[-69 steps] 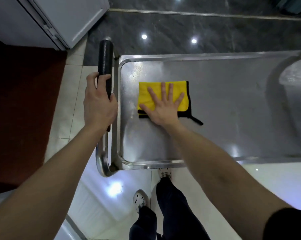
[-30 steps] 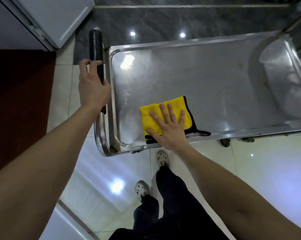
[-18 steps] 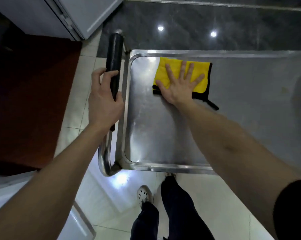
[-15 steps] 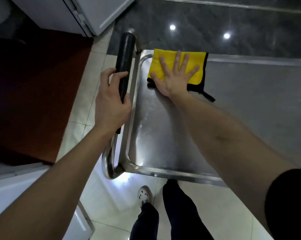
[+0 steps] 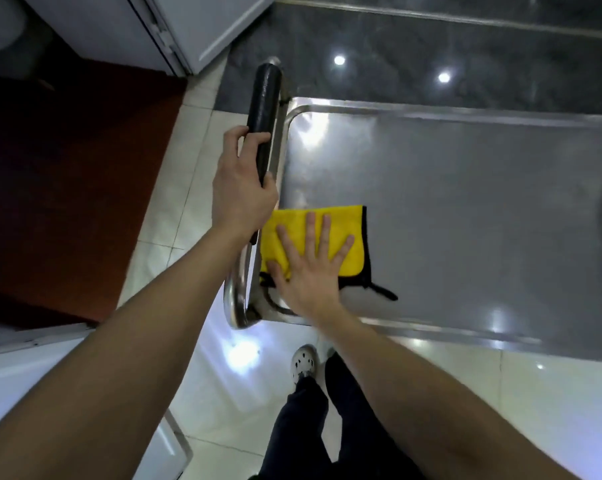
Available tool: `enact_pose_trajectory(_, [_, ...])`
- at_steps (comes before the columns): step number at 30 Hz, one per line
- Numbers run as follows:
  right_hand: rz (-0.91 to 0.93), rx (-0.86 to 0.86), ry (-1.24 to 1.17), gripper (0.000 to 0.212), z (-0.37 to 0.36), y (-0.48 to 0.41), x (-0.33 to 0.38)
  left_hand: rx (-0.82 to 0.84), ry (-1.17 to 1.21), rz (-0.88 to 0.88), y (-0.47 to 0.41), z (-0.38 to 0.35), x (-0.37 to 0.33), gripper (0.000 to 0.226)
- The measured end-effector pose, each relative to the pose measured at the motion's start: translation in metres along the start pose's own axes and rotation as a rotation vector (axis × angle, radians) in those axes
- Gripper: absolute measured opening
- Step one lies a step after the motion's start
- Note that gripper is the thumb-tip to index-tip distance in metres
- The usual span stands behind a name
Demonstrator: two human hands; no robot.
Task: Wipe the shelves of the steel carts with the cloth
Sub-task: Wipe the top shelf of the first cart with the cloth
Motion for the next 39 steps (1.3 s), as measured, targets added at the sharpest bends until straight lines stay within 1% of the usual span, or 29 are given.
enact_pose_trajectory(2, [0.041, 0.009, 0.014, 0.07, -0.001, 0.042, 0.018, 0.006, -0.01, -0.008, 0.0, 0.001, -0.003, 0.055])
enact_pose_trajectory(4, [0.07, 0.043, 0.017, 0.069, 0.004, 0.055, 0.021, 0.008, -0.032, -0.007, 0.001, 0.001, -0.004, 0.055])
enact_pose_trajectory(7, [0.067, 0.116, 0.066, 0.07, 0.016, 0.063, -0.004, 0.012, -0.046, -0.02, 0.003, 0.001, -0.008, 0.055])
enact_pose_trajectory(9, [-0.035, 0.147, 0.114, 0.075, 0.028, 0.081, -0.045, 0.015, -0.045, -0.034, 0.003, 0.002, -0.008, 0.054])
enact_pose_trajectory(12, [-0.25, 0.198, 0.175, 0.084, 0.058, 0.114, -0.133, 0.018, -0.083, -0.016, 0.004, 0.002, -0.007, 0.054])
enact_pose_trajectory(13, [-0.315, 0.237, 0.176, 0.086, 0.067, 0.124, -0.16, 0.016, -0.135, -0.011, 0.004, 0.001, -0.009, 0.055])
enact_pose_trajectory(15, [-0.398, 0.298, 0.164, 0.09, 0.082, 0.135, -0.196, -0.016, -0.354, -0.057, 0.003, 0.001, -0.019, 0.057])
enact_pose_trajectory(16, [-0.407, 0.316, 0.162, 0.091, 0.086, 0.137, -0.203, -0.037, -0.497, -0.12, 0.004, -0.001, -0.028, 0.06])
enact_pose_trajectory(17, [-0.404, 0.321, 0.164, 0.091, 0.087, 0.138, -0.204, -0.033, -0.626, -0.22, 0.006, -0.008, -0.038, 0.067])
enact_pose_trajectory(19, [-0.389, 0.294, 0.176, 0.092, 0.087, 0.137, -0.2, 0.093, -0.775, -0.43, 0.016, -0.038, -0.06, 0.084])
enact_pose_trajectory(20, [-0.385, 0.278, 0.187, 0.093, 0.086, 0.137, -0.198, 0.195, -0.781, -0.446, 0.021, -0.054, -0.066, 0.094])
enact_pose_trajectory(23, [-0.371, 0.241, 0.192, 0.093, 0.081, 0.136, -0.201, 0.481, -0.699, -0.289, 0.032, -0.102, -0.079, 0.125])
enact_pose_trajectory(25, [-0.346, 0.182, 0.181, 0.092, 0.079, 0.136, -0.203, 0.599, -0.693, -0.235, 0.041, -0.135, -0.092, 0.143])
enact_pose_trajectory(26, [-0.331, 0.154, 0.172, 0.091, 0.079, 0.134, -0.205, 0.641, -0.702, -0.216, 0.044, -0.149, -0.096, 0.148])
enact_pose_trajectory(28, [-0.297, 0.11, 0.156, 0.09, 0.08, 0.123, -0.211, 0.691, -0.739, -0.183, 0.048, -0.169, -0.096, 0.152])
enact_pose_trajectory(31, [-0.262, 0.083, 0.138, 0.087, 0.086, 0.078, -0.234, 0.702, -0.755, -0.137, 0.051, -0.181, -0.09, 0.155])
enact_pose_trajectory(35, [-0.212, 0.07, 0.104, 0.085, 0.097, -0.039, -0.279, 0.682, -0.747, -0.084, 0.049, -0.187, -0.086, 0.161])
enact_pose_trajectory(39, [-0.247, 0.099, 0.091, 0.088, 0.096, -0.153, -0.312, 0.685, -0.749, -0.007, 0.049, -0.191, -0.082, 0.158])
Point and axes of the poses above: each hand's wrist, its own y-axis away from the middle knuckle, its own z-axis out of the back of the hand, x = y × z, the point moved 10 cm from there along -y, towards the middle knuckle, and after that the axes turned 5 degrees about z, right-handed, at the moved point
